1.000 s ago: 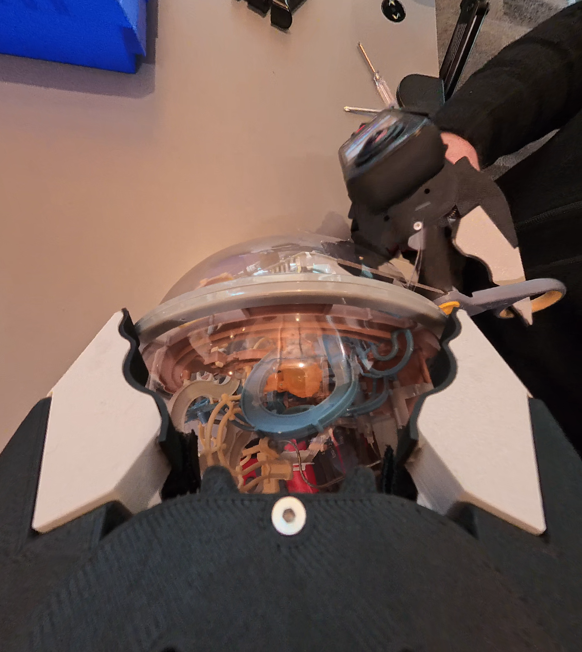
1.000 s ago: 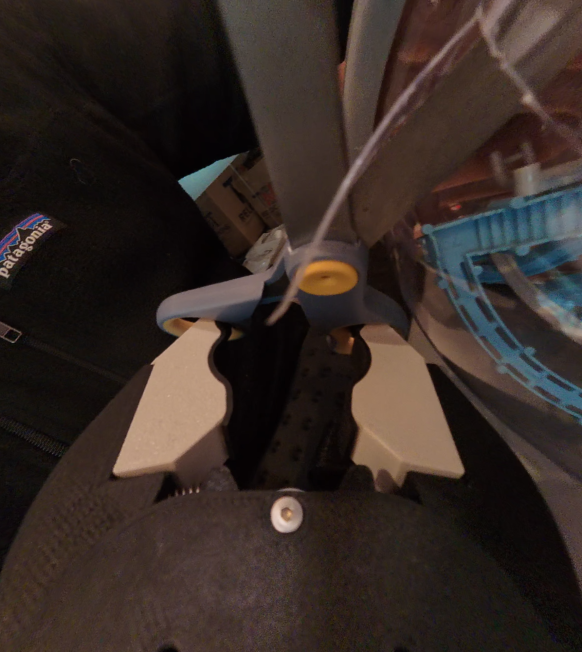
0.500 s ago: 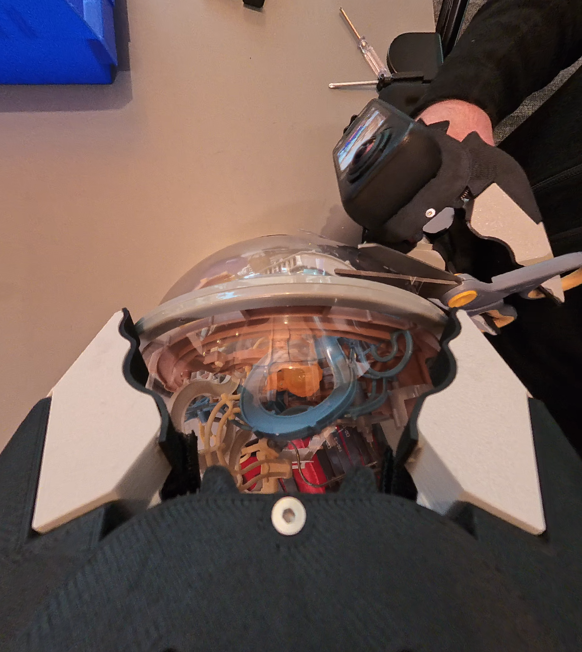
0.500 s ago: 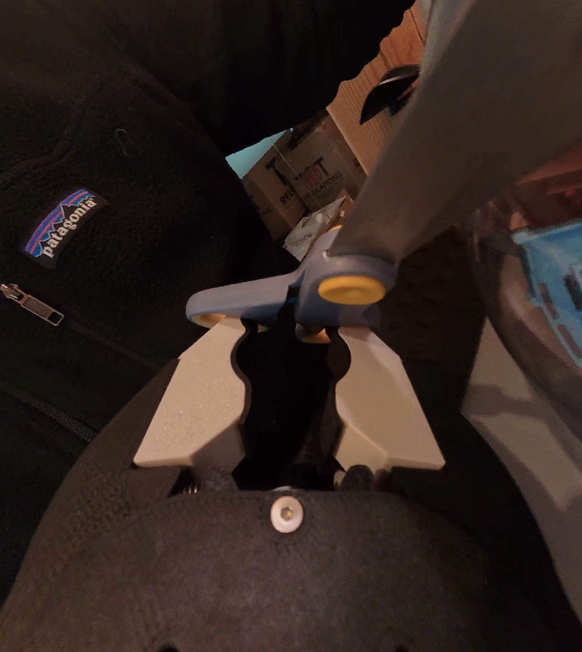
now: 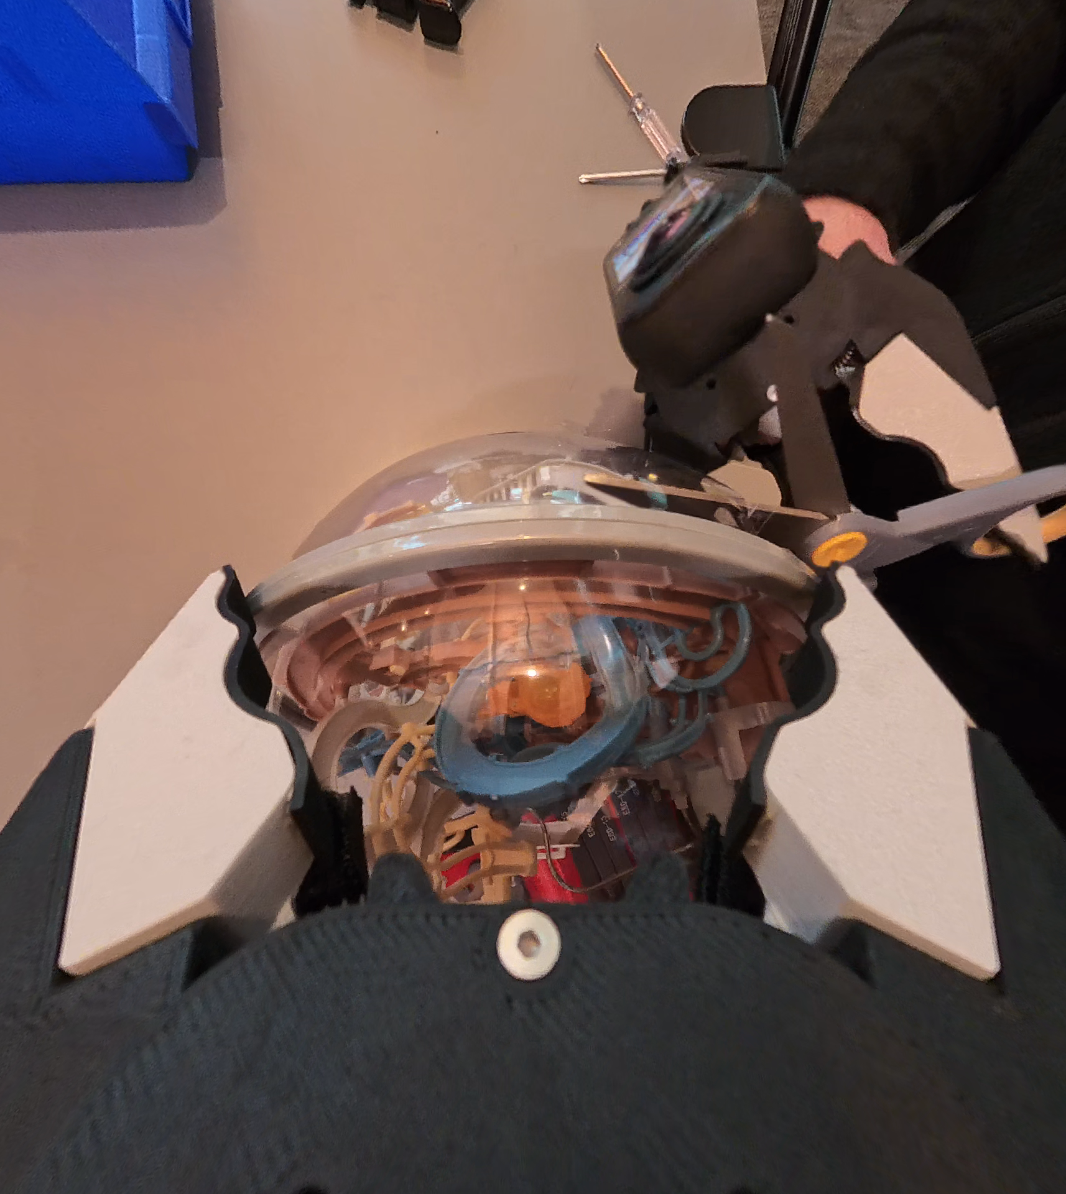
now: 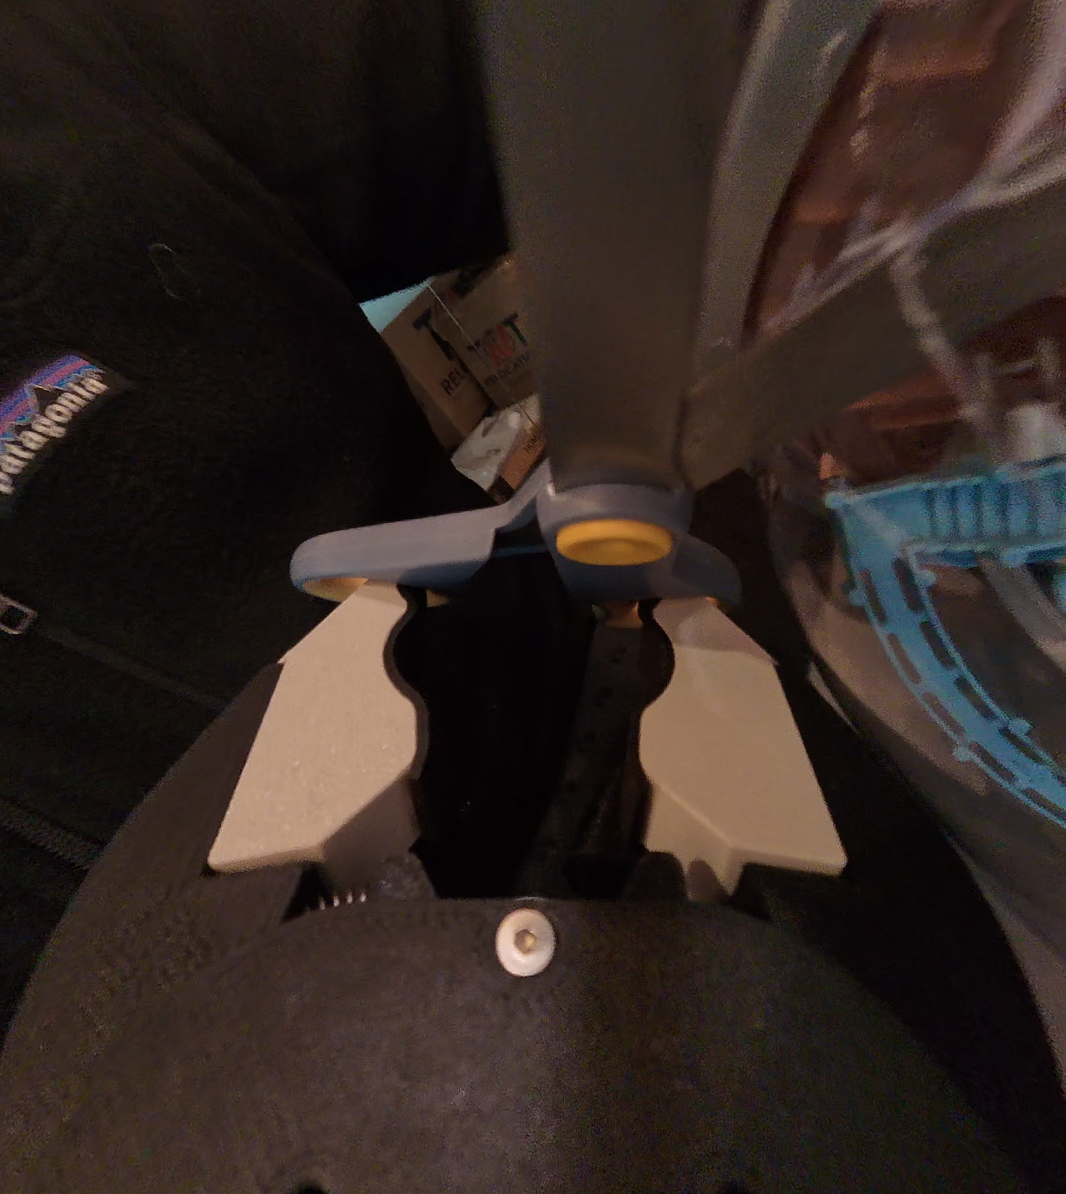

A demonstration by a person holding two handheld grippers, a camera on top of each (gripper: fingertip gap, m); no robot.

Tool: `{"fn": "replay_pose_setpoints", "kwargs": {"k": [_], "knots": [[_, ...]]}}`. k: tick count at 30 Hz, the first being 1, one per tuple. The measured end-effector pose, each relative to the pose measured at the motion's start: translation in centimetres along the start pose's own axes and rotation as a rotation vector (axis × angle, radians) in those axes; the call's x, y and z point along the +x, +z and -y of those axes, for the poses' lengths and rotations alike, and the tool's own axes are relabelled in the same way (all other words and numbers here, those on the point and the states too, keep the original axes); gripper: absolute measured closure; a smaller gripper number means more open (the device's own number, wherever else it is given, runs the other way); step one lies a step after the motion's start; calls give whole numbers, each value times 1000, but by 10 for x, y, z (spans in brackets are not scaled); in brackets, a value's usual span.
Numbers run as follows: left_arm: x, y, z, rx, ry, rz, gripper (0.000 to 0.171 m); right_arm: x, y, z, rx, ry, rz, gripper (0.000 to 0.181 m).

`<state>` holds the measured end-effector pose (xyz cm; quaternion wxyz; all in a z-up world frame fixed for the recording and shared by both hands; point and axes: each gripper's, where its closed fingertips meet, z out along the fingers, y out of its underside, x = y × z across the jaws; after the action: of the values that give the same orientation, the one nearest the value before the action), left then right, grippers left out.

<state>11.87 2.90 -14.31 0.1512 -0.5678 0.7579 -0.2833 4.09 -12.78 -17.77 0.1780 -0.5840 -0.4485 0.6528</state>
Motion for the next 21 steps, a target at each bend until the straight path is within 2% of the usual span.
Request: {"fn": "replay_pose_setpoints", "kwargs": {"k": [4, 7, 9, 12, 16, 18, 21], "knots": [[-1, 4, 2, -42, 46, 40, 12, -6, -11, 8, 14, 43, 40, 114], [-4, 8, 5, -77, 91, 80, 12, -14, -30, 27, 113, 133, 143, 112], [-6, 9, 5, -83, 87, 68, 12, -15, -36, 24, 82, 141, 165, 112], [-5, 9, 6, -85, 103, 52, 12, -20, -32, 26, 102, 126, 220, 133], [-4, 6, 4, -80, 111, 59, 13, -18, -25, 27, 127, 97, 199, 135], [-13, -3, 3, -60, 86, 131, 19, -10, -26, 30, 126, 117, 181, 135], [-16, -37, 15, 85, -11, 321, 15, 7, -35, 50, 212, 136, 151, 135]]}}
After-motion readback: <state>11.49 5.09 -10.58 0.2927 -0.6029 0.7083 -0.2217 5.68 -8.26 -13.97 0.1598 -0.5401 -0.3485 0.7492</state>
